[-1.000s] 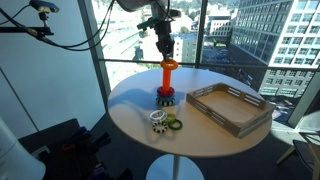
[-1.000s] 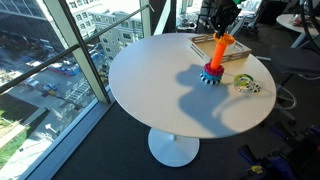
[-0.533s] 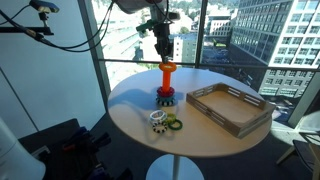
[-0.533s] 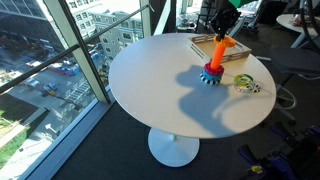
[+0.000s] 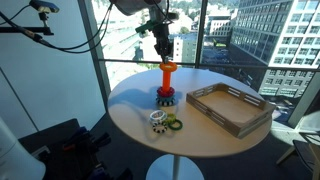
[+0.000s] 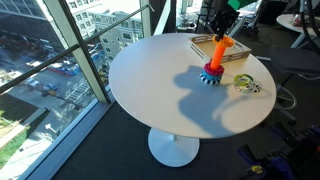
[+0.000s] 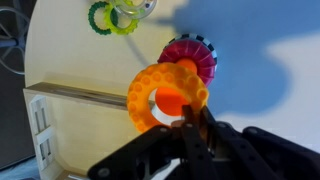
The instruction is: Pick up the orange ring and put it on the ring holder
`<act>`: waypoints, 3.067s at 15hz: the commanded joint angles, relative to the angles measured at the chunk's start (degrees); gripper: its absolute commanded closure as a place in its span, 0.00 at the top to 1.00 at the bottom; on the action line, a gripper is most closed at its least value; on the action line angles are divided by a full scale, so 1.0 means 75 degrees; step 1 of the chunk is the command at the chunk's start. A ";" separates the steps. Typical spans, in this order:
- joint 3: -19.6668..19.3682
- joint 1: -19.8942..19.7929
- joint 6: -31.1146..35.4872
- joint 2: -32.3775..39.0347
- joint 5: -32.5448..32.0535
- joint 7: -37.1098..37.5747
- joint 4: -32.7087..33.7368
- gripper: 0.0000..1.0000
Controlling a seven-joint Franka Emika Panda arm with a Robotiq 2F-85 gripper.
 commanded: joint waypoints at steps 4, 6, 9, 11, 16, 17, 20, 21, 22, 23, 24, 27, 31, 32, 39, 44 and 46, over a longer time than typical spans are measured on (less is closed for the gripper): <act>0.0013 0.0035 0.0090 -0.0087 -0.0623 0.0220 -0.0101 0.05; 0.0030 0.0034 0.0101 -0.0072 -0.0608 0.0200 -0.0096 0.05; 0.0048 0.0049 0.0131 -0.0025 -0.0574 0.0177 -0.0052 0.05; 0.0069 0.0076 0.0132 0.0030 -0.0572 0.0182 -0.0013 0.05; 0.0111 0.0134 0.0114 0.0138 -0.0556 0.0173 0.0014 0.05; 0.0111 0.0143 0.0108 0.0147 -0.0558 0.0176 0.0013 0.06; 0.0099 0.0154 0.0105 0.0157 -0.0556 0.0183 -0.0016 0.43; 0.0096 0.0150 0.0107 0.0161 -0.0547 0.0182 -0.0024 0.50; 0.0094 0.0148 0.0106 0.0165 -0.0539 0.0181 -0.0026 0.58; 0.0092 0.0147 0.0107 0.0164 -0.0538 0.0182 -0.0030 0.67; 0.0092 0.0148 0.0103 0.0156 -0.0538 0.0185 -0.0037 0.73; 0.0131 0.0115 0.0090 0.0090 -0.0388 0.0075 -0.0060 0.97; 0.0253 0.0023 -0.0016 -0.0077 0.0175 -0.0280 -0.0152 1.00; 0.0288 0.0004 -0.0010 -0.0140 0.0358 -0.0377 -0.0197 1.00; 0.0489 -0.0166 -0.0436 -0.0723 0.1684 -0.1338 -0.0572 1.00; 0.0464 -0.0257 -0.0794 -0.1496 0.2099 -0.1591 -0.1187 1.00; 0.0448 -0.0289 -0.0843 -0.1910 0.2130 -0.1539 -0.1541 1.00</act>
